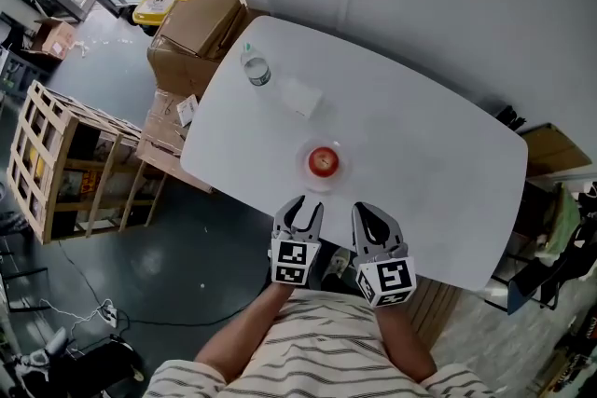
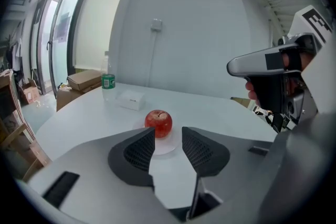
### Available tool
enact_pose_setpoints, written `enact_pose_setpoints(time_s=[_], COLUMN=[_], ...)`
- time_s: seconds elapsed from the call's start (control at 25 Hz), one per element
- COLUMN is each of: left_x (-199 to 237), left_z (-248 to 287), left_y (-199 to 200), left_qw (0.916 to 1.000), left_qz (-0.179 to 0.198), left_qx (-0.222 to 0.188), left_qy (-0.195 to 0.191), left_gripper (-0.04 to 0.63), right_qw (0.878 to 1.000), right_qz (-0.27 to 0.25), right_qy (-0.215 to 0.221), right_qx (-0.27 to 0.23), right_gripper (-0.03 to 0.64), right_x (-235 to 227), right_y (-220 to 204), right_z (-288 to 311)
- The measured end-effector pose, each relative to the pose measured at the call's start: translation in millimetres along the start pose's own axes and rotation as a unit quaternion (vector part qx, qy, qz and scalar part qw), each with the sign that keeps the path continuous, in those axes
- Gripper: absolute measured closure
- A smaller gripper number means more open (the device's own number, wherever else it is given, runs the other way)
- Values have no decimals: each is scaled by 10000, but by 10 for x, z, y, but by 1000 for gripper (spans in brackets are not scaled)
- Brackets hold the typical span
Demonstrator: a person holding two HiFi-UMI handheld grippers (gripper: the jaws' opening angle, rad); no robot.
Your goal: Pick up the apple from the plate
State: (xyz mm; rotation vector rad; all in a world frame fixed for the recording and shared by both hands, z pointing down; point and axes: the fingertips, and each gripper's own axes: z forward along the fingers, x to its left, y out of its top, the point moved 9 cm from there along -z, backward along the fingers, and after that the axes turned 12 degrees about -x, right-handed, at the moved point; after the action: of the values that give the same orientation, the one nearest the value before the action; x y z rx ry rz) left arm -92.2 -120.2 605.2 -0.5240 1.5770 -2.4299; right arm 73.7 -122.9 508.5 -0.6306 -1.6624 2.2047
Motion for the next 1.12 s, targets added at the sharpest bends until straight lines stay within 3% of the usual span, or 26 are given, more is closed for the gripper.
enact_pose_setpoints(time_s=[0.08, 0.52, 0.72, 0.96, 1.12], left_x=[-1, 7, 24, 65, 75], left_z=[49, 311, 423, 606, 740], left_y=[-22, -141, -148, -157, -228], left_qw=[10000, 9999, 9999, 9998, 9996], left_qz=[-49, -4, 129, 178, 199], left_qx=[-47, 65, 67, -14, 138], left_qy=[-10, -129, -21, 78, 132], left_gripper=[395, 242, 197, 180, 172], right_qw=[10000, 9999, 9998, 9998, 9998], right_qz=[18, 78, 95, 81, 74], right_qy=[-20, -108, -128, -165, -175], right_qx=[12, 54, 95, 82, 100], right_gripper=[607, 607, 607, 607, 607], right_x=[-14, -84, -97, -124, -142], right_y=[-6, -37, -64, -47, -51], right_z=[3, 18, 4, -2, -7])
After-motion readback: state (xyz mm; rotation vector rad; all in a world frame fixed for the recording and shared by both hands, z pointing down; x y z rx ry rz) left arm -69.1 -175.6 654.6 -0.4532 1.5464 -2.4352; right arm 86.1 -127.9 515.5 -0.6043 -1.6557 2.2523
